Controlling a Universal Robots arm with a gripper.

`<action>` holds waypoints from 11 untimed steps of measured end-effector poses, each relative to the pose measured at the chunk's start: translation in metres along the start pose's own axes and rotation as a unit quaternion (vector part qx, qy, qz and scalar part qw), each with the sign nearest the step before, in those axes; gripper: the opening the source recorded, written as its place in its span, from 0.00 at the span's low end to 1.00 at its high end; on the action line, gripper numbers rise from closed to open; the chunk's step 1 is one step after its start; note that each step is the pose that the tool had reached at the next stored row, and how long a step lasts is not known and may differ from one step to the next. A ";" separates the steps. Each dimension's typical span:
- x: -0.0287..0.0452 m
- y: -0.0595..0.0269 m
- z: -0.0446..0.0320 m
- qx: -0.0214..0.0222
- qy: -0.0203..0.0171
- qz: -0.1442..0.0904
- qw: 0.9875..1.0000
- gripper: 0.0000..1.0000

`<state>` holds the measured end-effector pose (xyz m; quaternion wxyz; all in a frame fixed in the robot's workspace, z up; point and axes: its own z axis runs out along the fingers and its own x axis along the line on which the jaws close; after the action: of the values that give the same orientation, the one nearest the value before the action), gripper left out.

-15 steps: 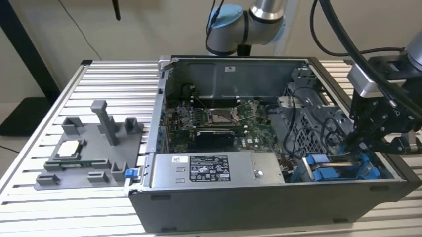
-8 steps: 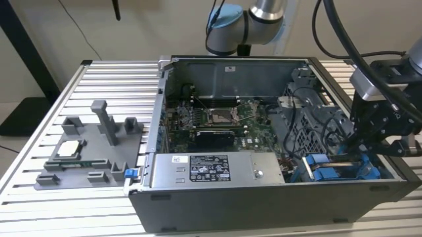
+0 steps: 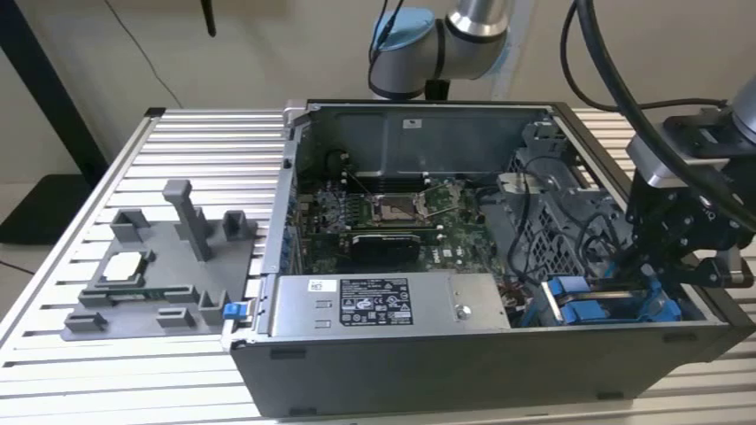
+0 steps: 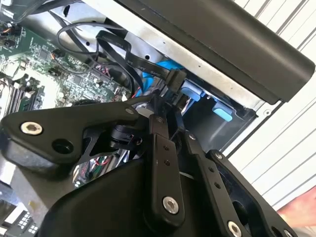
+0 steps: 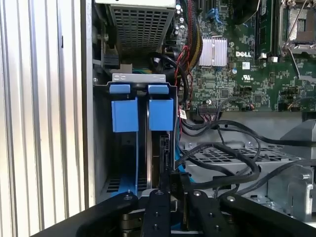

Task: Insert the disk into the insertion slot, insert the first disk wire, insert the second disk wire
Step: 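Insert the first disk wire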

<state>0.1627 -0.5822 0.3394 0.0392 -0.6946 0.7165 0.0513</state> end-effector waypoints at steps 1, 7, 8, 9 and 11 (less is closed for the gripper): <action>0.0003 -0.0002 0.0004 0.000 0.000 0.001 1.000 0.00; 0.0013 -0.0012 0.0024 0.000 -0.004 0.007 1.000 0.00; 0.0014 -0.0013 0.0027 0.000 -0.005 0.008 1.000 0.00; 0.0016 -0.0014 0.0029 0.001 -0.005 0.009 1.000 0.00; 0.0024 -0.0015 0.0030 0.000 -0.006 0.011 1.000 0.00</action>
<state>0.1642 -0.5842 0.3361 0.0428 -0.6860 0.7242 0.0555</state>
